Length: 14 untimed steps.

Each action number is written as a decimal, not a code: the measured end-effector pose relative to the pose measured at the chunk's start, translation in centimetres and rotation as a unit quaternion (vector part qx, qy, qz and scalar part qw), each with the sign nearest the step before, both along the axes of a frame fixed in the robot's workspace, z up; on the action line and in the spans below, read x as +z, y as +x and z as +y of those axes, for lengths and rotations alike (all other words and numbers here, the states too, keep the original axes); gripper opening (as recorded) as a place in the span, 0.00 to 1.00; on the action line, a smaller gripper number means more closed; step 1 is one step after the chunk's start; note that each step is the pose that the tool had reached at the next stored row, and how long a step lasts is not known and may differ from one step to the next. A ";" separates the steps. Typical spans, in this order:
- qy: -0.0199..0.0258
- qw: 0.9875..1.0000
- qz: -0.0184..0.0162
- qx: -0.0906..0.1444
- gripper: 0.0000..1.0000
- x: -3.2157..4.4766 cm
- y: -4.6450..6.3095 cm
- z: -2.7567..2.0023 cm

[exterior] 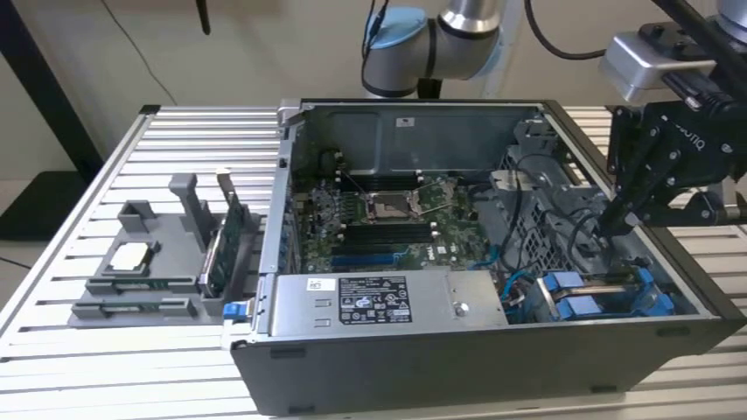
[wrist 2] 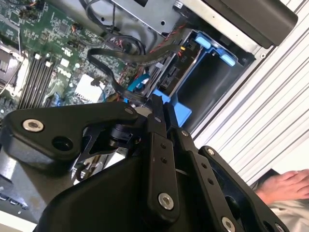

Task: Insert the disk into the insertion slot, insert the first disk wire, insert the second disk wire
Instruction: 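Insert the second disk wire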

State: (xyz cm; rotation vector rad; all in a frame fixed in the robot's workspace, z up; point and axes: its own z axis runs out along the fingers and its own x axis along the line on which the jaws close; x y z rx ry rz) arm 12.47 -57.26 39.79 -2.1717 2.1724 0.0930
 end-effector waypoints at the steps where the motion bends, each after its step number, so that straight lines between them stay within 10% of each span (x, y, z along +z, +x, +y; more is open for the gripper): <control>1: 0.000 1.000 0.000 0.000 0.16 -0.04 0.0 0.00; 14: 0.000 1.000 0.000 0.000 0.16 -0.47 0.0 0.00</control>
